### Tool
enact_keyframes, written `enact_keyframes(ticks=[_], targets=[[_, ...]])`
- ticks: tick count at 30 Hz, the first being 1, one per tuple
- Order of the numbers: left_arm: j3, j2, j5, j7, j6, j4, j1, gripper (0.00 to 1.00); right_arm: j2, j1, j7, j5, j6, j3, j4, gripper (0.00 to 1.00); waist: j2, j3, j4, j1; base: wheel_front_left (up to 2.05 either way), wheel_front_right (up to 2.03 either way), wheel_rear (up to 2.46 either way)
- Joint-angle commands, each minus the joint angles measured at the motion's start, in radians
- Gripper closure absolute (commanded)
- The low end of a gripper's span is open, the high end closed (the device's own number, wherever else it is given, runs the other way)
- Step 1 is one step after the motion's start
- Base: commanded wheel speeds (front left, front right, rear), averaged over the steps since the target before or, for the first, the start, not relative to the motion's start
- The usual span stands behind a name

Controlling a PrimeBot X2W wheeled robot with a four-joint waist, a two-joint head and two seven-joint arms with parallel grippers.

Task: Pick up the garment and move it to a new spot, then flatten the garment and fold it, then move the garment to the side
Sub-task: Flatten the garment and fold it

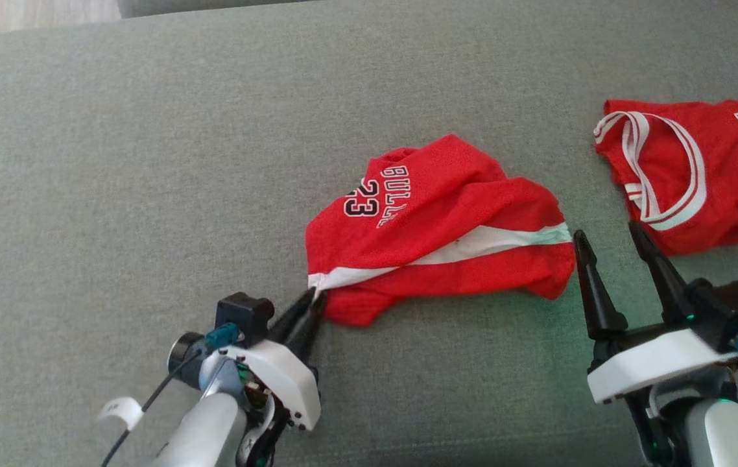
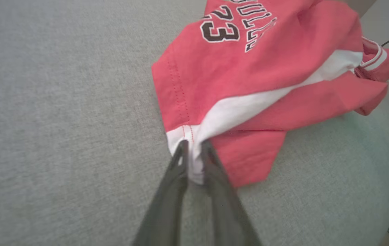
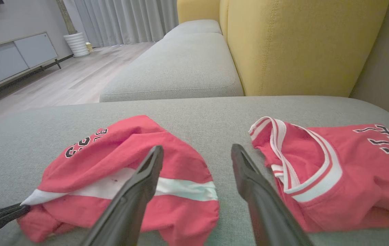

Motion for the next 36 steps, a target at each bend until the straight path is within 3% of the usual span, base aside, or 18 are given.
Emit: enact_keyframes(ticks=[1,12,19,26,27,29,36], targets=[[0.025,-0.001,-0.005,-0.019,-0.006,-0.014,-0.039,1.00,0.000,-0.025,-0.011,0.006,-0.001,0.017,-0.029,0.00,0.0000,0.004,-0.004,0.0000,0.00,0.00,0.00],[0.011,-0.006,-0.014,-0.083,-0.004,0.072,-0.087,1.00,-0.005,-0.060,-0.003,0.022,-0.001,-0.075,0.043,0.00,0.0000,0.009,-0.001,0.0000,0.00,0.00,0.00],[-0.011,-0.011,-0.019,-0.106,-0.005,0.091,-0.116,1.00,-0.063,-0.156,0.058,0.048,-0.001,-0.026,0.253,0.00,0.0000,0.019,0.031,0.0000,0.00,0.00,0.00],[-0.032,-0.015,-0.029,-0.130,-0.008,0.103,-0.140,1.00,-0.071,-0.240,0.078,0.081,-0.001,0.033,0.445,0.00,0.0000,0.035,0.063,0.0000,0.00,0.00,0.00],[-0.034,-0.015,-0.031,-0.133,-0.009,0.104,-0.142,1.00,-0.071,-0.248,0.075,0.086,-0.001,0.037,0.462,0.51,0.0000,0.037,0.067,0.0000,0.00,0.00,0.00],[-0.037,-0.016,-0.033,-0.140,-0.008,0.107,-0.147,1.00,-0.071,-0.261,0.059,0.105,-0.001,0.046,0.485,1.00,0.0000,0.041,0.072,0.0000,0.00,0.00,0.00],[-0.020,-0.004,-0.009,-0.171,0.023,0.052,-0.150,1.00,-0.083,-0.271,-0.006,0.122,-0.001,0.048,0.456,1.00,0.0000,0.038,0.076,0.0000,0.00,0.00,0.00]])
